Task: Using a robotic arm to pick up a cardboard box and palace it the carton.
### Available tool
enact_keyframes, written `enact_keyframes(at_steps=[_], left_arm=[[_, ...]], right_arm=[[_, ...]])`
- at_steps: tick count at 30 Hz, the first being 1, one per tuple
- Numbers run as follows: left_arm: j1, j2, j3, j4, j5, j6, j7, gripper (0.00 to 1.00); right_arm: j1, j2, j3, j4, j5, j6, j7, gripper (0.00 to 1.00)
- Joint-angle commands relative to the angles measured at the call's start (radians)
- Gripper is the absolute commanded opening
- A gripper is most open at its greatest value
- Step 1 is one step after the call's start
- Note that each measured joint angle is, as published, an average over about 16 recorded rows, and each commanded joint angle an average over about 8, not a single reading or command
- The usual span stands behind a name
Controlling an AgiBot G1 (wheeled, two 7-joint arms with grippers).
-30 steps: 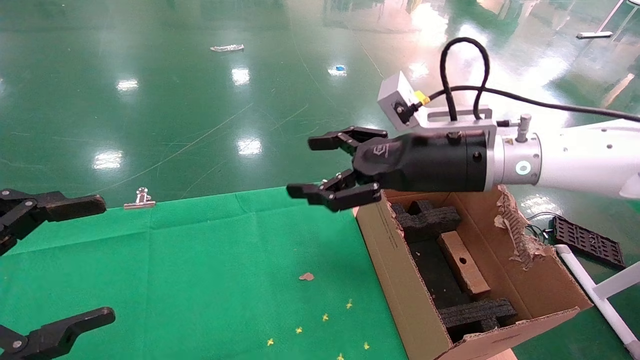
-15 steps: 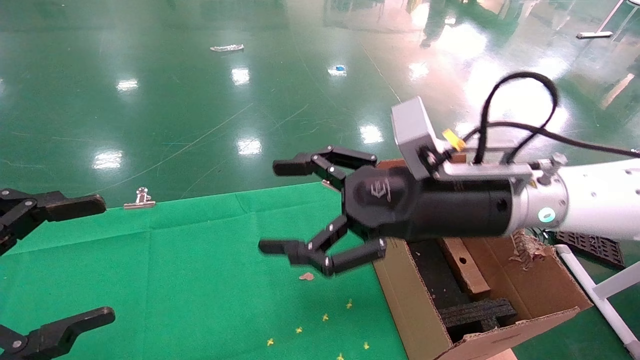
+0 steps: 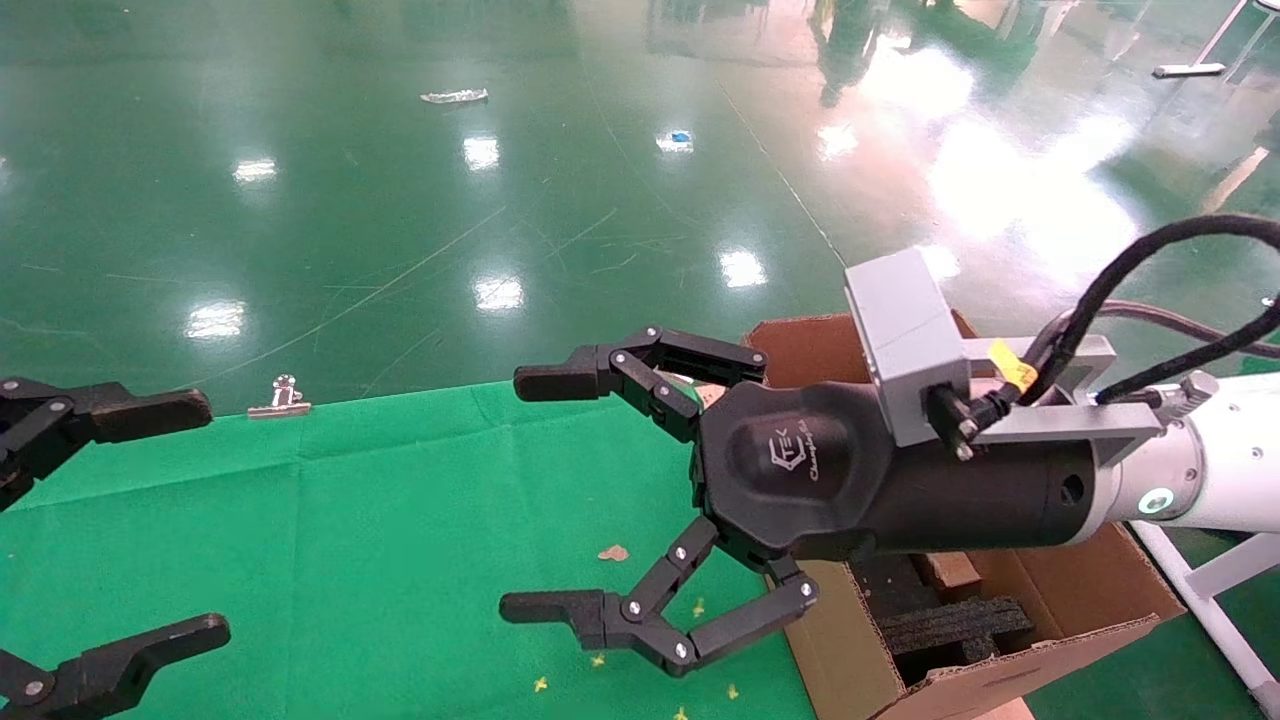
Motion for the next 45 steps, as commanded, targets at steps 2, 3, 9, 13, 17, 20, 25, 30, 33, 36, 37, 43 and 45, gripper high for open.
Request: enact_keyframes(at_steps=[2, 3, 9, 13, 17, 20, 25, 30, 33, 36, 37, 43, 45], left_arm=[[0.000, 0.000, 0.000, 0.000, 0.000, 0.000, 0.000, 1.00], [0.000, 0.000, 0.000, 0.000, 0.000, 0.000, 0.000, 1.00], [0.000, 0.000, 0.000, 0.000, 0.000, 0.000, 0.000, 1.00], [0.000, 0.000, 0.000, 0.000, 0.000, 0.000, 0.000, 1.00], [0.000, 0.000, 0.000, 0.000, 0.000, 0.000, 0.000, 1.00], [0.000, 0.000, 0.000, 0.000, 0.000, 0.000, 0.000, 1.00], [0.000, 0.000, 0.000, 0.000, 0.000, 0.000, 0.000, 1.00], [0.000, 0.000, 0.000, 0.000, 0.000, 0.000, 0.000, 1.00], [0.000, 0.000, 0.000, 0.000, 0.000, 0.000, 0.000, 1.00], [0.000, 0.000, 0.000, 0.000, 0.000, 0.000, 0.000, 1.00], [0.000, 0.000, 0.000, 0.000, 0.000, 0.000, 0.000, 1.00], [0.000, 0.000, 0.000, 0.000, 0.000, 0.000, 0.000, 1.00], [0.000, 0.000, 0.000, 0.000, 0.000, 0.000, 0.000, 1.00]], right_arm=[[0.001, 0.000, -0.001, -0.001, 0.000, 0.000, 0.001, 1.00], [0.003, 0.000, -0.003, -0.003, -0.001, 0.001, 0.001, 1.00], [0.013, -0.001, -0.012, -0.012, -0.007, 0.003, 0.003, 1.00], [0.017, -0.001, -0.016, -0.016, -0.010, 0.005, 0.004, 1.00], [0.020, -0.001, -0.019, -0.018, -0.012, 0.006, 0.004, 1.00], [0.022, -0.001, -0.020, -0.020, -0.013, 0.006, 0.005, 1.00], [0.024, -0.002, -0.022, -0.022, -0.015, 0.007, 0.005, 1.00], [0.025, -0.002, -0.024, -0.023, -0.016, 0.007, 0.005, 1.00], [0.026, -0.002, -0.024, -0.024, -0.016, 0.007, 0.005, 1.00], [0.026, -0.002, -0.025, -0.024, -0.016, 0.007, 0.006, 1.00], [0.026, -0.002, -0.025, -0.024, -0.016, 0.007, 0.006, 1.00], [0.027, -0.002, -0.025, -0.024, -0.016, 0.008, 0.006, 1.00], [0.027, -0.002, -0.025, -0.025, -0.016, 0.008, 0.006, 1.00]])
